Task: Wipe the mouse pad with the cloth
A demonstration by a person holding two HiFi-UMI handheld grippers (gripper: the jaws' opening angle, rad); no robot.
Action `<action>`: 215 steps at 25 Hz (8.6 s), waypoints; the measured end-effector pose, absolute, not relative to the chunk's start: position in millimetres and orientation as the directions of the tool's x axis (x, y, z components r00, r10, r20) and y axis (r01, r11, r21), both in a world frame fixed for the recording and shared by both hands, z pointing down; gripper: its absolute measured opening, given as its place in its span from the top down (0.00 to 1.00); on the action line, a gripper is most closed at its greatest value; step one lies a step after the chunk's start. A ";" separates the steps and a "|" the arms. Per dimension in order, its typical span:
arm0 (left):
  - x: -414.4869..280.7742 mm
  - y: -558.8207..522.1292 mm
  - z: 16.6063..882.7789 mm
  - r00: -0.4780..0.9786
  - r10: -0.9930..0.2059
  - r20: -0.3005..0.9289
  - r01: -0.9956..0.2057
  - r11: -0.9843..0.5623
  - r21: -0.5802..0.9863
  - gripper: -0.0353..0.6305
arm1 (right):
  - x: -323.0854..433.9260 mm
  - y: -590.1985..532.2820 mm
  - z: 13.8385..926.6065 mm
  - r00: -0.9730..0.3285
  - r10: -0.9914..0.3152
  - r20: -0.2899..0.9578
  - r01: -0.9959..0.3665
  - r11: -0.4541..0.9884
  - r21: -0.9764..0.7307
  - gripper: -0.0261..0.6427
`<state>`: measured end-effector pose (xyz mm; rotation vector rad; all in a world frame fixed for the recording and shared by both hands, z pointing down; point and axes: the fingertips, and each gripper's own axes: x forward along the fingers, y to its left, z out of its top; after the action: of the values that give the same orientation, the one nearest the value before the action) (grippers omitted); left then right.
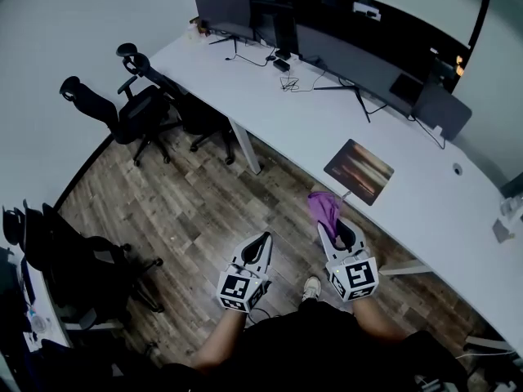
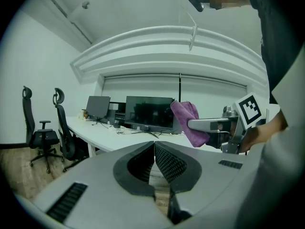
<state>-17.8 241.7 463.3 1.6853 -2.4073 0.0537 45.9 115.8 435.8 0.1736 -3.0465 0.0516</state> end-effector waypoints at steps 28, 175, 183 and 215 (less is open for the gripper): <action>-77.7 105.1 476.7 -0.246 -0.946 0.210 -0.955 0.273 0.114 0.91 | -8.5 0.6 464.9 -0.979 -0.131 0.158 -0.145 0.987 -0.076 0.77; -185.9 -166.4 584.2 0.481 -0.747 0.459 -0.875 -0.441 0.200 0.91 | 57.8 -246.3 667.0 -0.117 -0.635 0.763 -0.976 0.215 0.030 0.75; -185.0 -163.2 587.9 0.482 -0.739 0.470 -0.874 -0.446 0.195 0.91 | 52.2 -241.6 655.0 -0.160 -0.659 0.734 -0.976 0.216 -0.020 0.75; -221.1 -130.4 587.3 0.462 -0.733 0.499 -0.886 -0.406 0.224 0.91 | -121.1 -169.9 664.0 -0.431 -0.516 0.740 -0.868 0.460 -0.185 0.75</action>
<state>-221.1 -130.4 587.3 2.2579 -1.3511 0.4476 -121.1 -169.9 664.0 1.1479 -2.1044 0.7528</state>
